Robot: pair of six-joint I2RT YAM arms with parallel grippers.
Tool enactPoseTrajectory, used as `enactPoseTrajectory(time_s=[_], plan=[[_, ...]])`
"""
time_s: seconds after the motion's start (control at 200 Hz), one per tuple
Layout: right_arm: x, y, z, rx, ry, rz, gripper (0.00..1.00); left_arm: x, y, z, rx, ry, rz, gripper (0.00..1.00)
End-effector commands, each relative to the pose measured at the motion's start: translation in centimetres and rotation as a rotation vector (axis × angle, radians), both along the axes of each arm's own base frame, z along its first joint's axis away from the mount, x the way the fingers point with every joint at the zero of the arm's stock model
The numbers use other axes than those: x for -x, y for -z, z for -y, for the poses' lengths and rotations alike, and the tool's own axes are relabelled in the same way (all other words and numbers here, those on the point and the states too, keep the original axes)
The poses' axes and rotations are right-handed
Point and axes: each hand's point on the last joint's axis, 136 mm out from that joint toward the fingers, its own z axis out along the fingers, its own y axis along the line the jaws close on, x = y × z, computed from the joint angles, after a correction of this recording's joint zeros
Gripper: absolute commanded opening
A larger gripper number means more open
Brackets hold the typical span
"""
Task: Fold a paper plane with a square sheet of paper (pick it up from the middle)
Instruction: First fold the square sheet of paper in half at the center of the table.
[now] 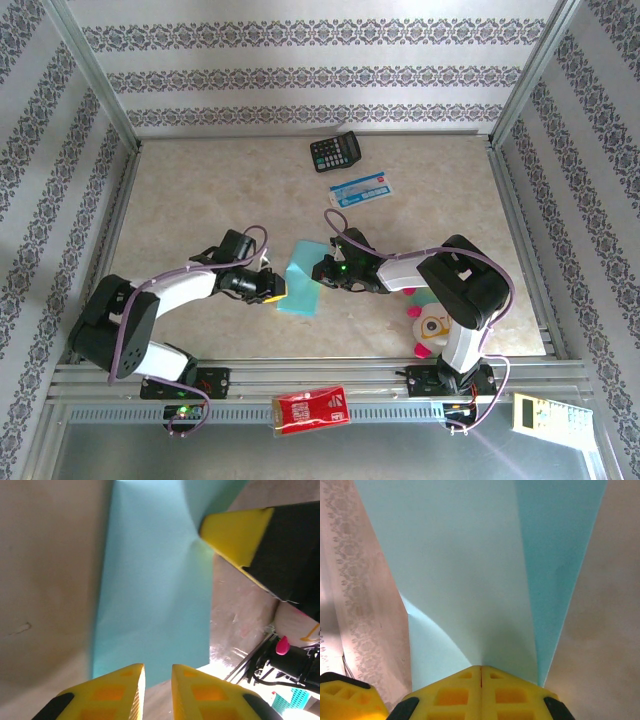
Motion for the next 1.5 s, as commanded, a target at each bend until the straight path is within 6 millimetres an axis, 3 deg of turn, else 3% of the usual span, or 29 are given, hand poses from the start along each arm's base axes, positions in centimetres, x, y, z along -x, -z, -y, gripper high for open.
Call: enactPoseTrajectory(time_s=[0.0,0.19,0.285,0.365,0.46,0.575,0.744,0.889,1.044,1.389,1.494], plan=[[4.5,8.1,6.3,0.318,0.045,-0.187,0.0,0.8,0.7,0.7,0.008,0.015,-0.052,0.23],[4.5,8.2,6.2,0.319,0.043,-0.19,0.0,1.5,4.1,-1.5,-0.124,-0.016,-0.118,0.21],[4.5,8.2,6.2,0.316,0.04,-0.192,0.0,1.7,4.5,-2.6,-0.154,-0.027,-0.123,0.21],[4.5,8.1,6.2,0.317,0.037,-0.191,0.0,1.5,3.7,-2.7,-0.144,-0.03,-0.103,0.21],[4.6,8.1,6.3,0.32,0.034,-0.189,0.0,0.2,1.4,-2.1,-0.09,-0.044,-0.033,0.21],[4.5,8.2,6.1,0.314,0.029,-0.194,0.0,-2.6,-1.7,-0.2,0.02,-0.064,0.048,0.21],[4.4,8.2,6.0,0.312,0.032,-0.187,0.0,-7.2,-2.6,1.5,0.016,-0.042,0.109,0.18],[4.3,8.1,5.9,0.308,0.034,-0.188,0.0,-10.7,-1.3,2.5,-0.018,-0.007,0.12,0.17],[4.4,8.0,6.1,0.311,0.037,-0.187,0.0,-12.6,1.0,2.8,-0.046,0.018,0.095,0.17],[4.6,7.6,6.6,0.31,0.06,-0.182,0.0,-13.0,4.0,0.9,-0.095,-0.013,0.056,0.17],[4.4,7.2,6.5,0.3,0.063,-0.175,0.0,-13.1,3.4,1.1,-0.061,-0.019,0.06,0.18]])
